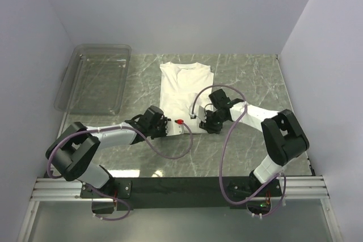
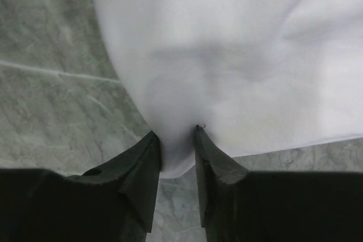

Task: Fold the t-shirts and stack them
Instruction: Fold the tshirt

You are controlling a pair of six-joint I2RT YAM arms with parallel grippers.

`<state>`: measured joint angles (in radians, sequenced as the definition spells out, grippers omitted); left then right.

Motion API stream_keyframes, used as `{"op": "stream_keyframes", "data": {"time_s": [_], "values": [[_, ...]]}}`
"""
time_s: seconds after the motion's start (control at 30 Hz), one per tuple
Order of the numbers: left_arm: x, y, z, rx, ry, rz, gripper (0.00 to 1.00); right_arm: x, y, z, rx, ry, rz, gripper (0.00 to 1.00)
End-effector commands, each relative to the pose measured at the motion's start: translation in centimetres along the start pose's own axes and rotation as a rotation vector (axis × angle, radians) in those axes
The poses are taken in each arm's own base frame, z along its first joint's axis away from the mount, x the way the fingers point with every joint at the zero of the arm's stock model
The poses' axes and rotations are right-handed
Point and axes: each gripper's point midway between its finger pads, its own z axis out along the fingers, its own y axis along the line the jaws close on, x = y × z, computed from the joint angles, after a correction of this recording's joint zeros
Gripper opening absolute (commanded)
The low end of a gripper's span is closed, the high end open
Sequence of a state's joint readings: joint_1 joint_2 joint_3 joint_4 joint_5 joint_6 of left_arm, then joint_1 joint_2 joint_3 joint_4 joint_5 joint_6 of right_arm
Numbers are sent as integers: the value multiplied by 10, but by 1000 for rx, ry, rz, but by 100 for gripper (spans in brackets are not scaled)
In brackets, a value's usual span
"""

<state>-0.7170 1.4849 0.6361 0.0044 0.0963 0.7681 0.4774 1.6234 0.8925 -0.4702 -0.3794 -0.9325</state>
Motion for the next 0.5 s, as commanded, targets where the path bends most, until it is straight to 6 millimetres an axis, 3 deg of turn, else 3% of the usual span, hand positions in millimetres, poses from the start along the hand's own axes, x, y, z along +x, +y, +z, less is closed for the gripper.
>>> {"op": "stream_keyframes", "data": {"time_s": [0.0, 0.17, 0.23, 0.3, 0.37, 0.47], "values": [[-4, -4, 7, 8, 6, 17, 27, 1, -7, 4, 26, 30, 38, 33], [-3, -18, 10, 38, 12, 35, 1, 4, 0, 4, 12, 24, 53, 10], [-9, -22, 7, 53, -2, 49, 1, -1, 1, -2, 7, 3, 51, 0], [-19, -27, -3, 77, -20, 68, 1, -5, 11, -12, -50, -7, 22, 0], [-34, -29, -16, 87, -61, 84, 1, 2, 35, -27, -159, 21, -5, 0], [-55, -54, -36, 170, -119, 117, 1, 0, 58, -48, -234, -16, -68, 0]]}}
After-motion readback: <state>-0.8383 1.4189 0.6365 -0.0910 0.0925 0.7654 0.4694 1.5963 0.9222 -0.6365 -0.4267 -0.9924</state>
